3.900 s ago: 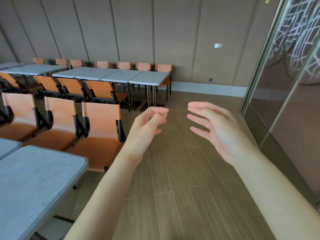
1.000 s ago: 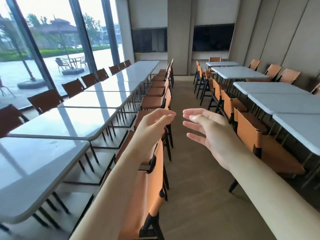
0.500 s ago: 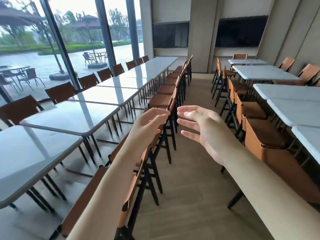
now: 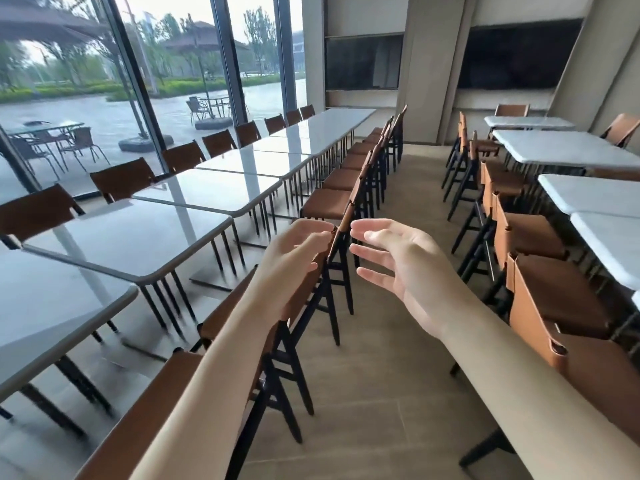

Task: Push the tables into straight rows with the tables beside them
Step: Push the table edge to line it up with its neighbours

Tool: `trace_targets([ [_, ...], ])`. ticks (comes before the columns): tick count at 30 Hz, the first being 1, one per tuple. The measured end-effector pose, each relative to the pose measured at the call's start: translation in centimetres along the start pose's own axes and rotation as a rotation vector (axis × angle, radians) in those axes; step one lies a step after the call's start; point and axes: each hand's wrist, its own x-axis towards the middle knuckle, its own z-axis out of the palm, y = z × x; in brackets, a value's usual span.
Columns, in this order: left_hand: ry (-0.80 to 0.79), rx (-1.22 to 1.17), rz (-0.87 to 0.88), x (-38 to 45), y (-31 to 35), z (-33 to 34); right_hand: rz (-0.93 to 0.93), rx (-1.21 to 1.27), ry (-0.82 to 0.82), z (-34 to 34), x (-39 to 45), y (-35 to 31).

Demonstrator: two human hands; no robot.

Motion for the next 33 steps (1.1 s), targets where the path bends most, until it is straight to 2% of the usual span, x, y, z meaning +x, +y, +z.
trace_targets([
  [8,0.063,-0.034,-0.008,15.4,-1.2,2.5,-0.018,-0.002,-0.034,-3.6,15.5,-1.5],
  [21,0.021,0.003,-0.025,30.9,-4.0,7.5,0.004,0.032,-0.05,-9.4,32.2,-0.9],
  [33,0.026,0.033,0.015,49.9,-6.0,17.4,0.011,0.039,-0.092,-21.1,51.6,-2.0],
])
